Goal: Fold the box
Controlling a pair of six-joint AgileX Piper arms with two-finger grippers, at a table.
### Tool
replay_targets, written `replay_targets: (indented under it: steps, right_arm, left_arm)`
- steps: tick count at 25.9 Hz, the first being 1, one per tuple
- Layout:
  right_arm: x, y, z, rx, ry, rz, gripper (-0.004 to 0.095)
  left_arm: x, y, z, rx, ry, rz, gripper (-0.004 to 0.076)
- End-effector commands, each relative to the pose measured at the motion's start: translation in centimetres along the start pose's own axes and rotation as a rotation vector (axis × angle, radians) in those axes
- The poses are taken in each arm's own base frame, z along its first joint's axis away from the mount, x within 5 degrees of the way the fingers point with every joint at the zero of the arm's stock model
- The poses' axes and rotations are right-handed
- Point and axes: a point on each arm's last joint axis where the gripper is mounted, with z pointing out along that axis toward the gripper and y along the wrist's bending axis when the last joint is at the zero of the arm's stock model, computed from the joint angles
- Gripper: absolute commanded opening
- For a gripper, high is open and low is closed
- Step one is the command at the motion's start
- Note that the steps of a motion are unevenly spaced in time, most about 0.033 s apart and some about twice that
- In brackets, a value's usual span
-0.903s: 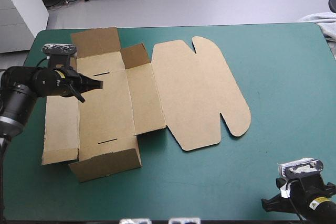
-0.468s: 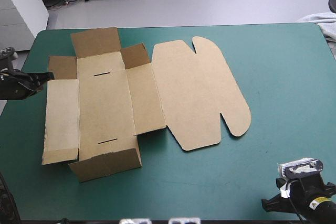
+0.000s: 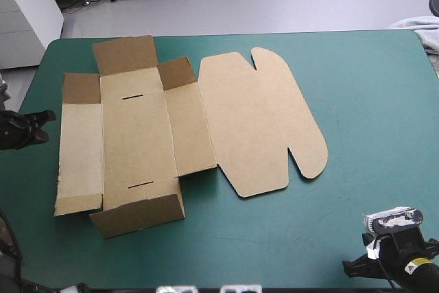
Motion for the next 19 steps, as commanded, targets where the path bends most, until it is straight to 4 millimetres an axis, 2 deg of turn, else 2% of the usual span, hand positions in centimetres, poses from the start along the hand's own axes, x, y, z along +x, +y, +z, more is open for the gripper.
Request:
replay_targets:
  steps: [1, 6, 8, 11, 13, 14, 16, 19]
  right_arm:
    - [-0.8, -0.1, -0.4, 0.011, -0.048, -0.012, -0.0019]
    - [-0.8, -0.2, -0.4, 0.014, -0.048, -0.013, -0.0019]
    - [-0.8, -0.2, -0.4, 0.014, -0.048, -0.013, -0.0019]
    - [-0.8, -0.2, -0.4, 0.014, -0.048, -0.013, -0.0019]
    - [-0.8, -0.2, -0.4, 0.014, -0.048, -0.013, -0.0019]
    - [-0.8, -0.2, -0.4, 0.014, -0.048, -0.013, -0.0019]
    - [-0.8, -0.2, -0.4, 0.014, -0.048, -0.013, -0.0019]
    - [-0.8, -0.2, -0.4, 0.014, -0.048, -0.013, -0.0019]
  left_arm:
    - [-0.7, -0.3, -0.5, 0.026, -0.024, 0.010, -0.0010]
    - [-0.4, 0.0, 0.2, 0.039, 0.032, 0.026, 0.0027]
    - [-0.3, 0.0, 0.5, 0.048, 0.057, 0.017, 0.0076]
    - [0.0, 0.2, 1.1, 0.065, 0.116, 0.005, 0.0192]
    - [0.1, 0.4, 1.7, 0.076, 0.150, -0.003, 0.0297]
    - [0.2, 0.6, 2.2, 0.081, 0.173, -0.004, 0.0383]
    - [0.4, 0.9, 2.6, 0.079, 0.175, 0.006, 0.0424]
    - [1.1, 2.2, 3.0, 0.071, 0.183, -0.018, 0.0424]
